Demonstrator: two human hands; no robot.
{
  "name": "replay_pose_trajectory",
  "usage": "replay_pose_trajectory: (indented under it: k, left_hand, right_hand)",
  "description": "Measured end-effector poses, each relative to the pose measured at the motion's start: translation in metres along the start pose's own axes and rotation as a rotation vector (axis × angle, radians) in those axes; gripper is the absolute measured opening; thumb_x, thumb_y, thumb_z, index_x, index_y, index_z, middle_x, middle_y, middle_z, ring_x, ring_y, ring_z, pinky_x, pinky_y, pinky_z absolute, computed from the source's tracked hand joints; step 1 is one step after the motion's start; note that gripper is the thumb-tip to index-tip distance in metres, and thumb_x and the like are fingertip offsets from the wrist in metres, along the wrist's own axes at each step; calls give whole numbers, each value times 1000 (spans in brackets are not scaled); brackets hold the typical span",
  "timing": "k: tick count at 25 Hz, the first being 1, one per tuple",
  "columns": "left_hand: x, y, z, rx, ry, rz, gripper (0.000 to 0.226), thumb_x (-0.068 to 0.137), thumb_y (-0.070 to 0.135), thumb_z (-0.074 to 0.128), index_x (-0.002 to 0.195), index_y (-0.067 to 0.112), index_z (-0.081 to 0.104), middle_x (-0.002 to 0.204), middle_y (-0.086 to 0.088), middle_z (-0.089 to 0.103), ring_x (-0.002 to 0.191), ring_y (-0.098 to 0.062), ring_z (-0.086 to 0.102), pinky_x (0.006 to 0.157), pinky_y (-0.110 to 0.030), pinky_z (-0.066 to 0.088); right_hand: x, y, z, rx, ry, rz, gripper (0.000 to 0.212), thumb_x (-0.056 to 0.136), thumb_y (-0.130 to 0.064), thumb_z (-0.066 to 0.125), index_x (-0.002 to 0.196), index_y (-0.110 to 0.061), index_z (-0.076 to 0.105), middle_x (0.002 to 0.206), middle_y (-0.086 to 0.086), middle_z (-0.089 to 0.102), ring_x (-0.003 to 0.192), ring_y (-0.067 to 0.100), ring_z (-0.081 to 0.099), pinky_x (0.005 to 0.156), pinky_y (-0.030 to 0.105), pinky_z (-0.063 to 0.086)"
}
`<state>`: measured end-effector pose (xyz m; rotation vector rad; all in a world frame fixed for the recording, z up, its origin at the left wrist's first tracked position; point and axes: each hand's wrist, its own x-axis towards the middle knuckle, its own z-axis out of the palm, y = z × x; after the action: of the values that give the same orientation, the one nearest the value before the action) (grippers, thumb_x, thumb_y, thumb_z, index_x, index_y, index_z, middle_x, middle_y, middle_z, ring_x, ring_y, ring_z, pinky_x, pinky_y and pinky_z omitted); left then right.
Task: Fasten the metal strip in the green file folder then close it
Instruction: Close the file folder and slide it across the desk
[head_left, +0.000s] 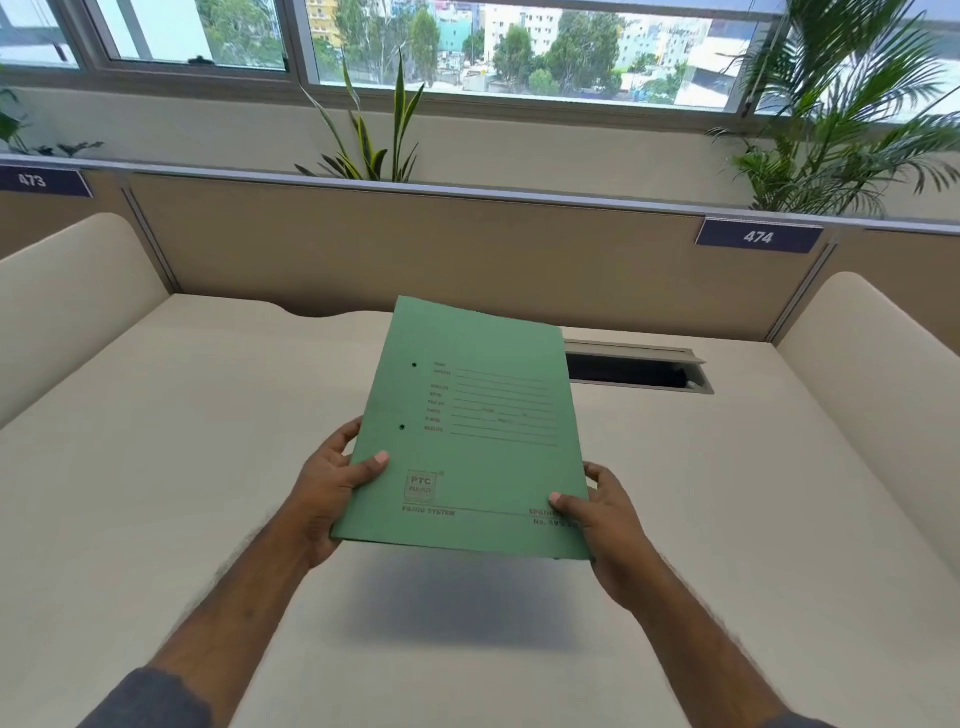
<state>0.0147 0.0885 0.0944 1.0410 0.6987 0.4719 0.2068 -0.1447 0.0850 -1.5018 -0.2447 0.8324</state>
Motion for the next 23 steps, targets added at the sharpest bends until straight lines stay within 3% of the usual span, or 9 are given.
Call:
replay_pose_trajectory:
  k: [4, 8, 10, 13, 17, 20, 23]
  left_hand:
    - [25, 36, -29, 6, 25, 23, 51, 85, 1, 64, 129, 28, 60, 119, -15, 73, 91, -34, 75, 63, -43, 63]
    - [48, 70, -61, 203, -248, -9, 78, 72, 0, 74, 135, 40, 51, 128, -8, 68, 110, -37, 68, 77, -46, 62]
    - [64, 84, -77, 254, -295, -77, 85, 68, -7, 74, 135, 40, 50, 129, -9, 67, 113, -37, 67, 77, -44, 62]
    - [91, 94, -93, 277, -134, -124, 68, 77, -15, 64, 126, 32, 59, 124, -15, 70, 99, -34, 73, 67, -39, 64]
    - [131, 94, -108, 289, 127, -122, 55, 90, -12, 50, 133, 22, 56, 122, -15, 69, 91, -32, 70, 64, -36, 62]
    - [156, 89, -122, 327, 192, -139, 55, 91, -11, 49, 135, 22, 55, 123, -15, 68, 96, -35, 67, 73, -40, 57]
    - [177, 81, -134, 389, 198, -177, 56, 91, -10, 49, 134, 25, 55, 121, -13, 69, 100, -36, 67, 76, -43, 56]
  right_hand:
    - [23, -33, 40, -94, -119, -114, 60, 85, 9, 54, 131, -28, 45, 108, 11, 72, 78, 25, 73, 44, 31, 51]
    - [56, -52, 77, -167, -137, -144, 62, 82, 11, 50, 131, -27, 50, 111, 7, 70, 77, 23, 72, 41, 28, 48]
    - [75, -57, 93, -190, -129, -117, 59, 81, 12, 50, 129, -22, 52, 111, 7, 70, 73, 22, 70, 40, 27, 47]
    - [98, -59, 117, -236, -138, -93, 54, 82, 11, 52, 124, -22, 54, 110, 7, 71, 71, 20, 69, 41, 26, 47]
    - [129, -49, 149, -303, -86, -78, 50, 84, 7, 57, 123, -24, 53, 107, 7, 71, 60, 19, 64, 36, 23, 43]
    - [155, -38, 169, -377, -23, -68, 43, 85, 3, 60, 123, -17, 54, 109, 10, 69, 54, 18, 60, 32, 18, 40]
    - [178, -24, 179, -452, 24, -11, 36, 86, 0, 61, 119, -10, 56, 111, 12, 68, 60, 22, 62, 30, 17, 40]
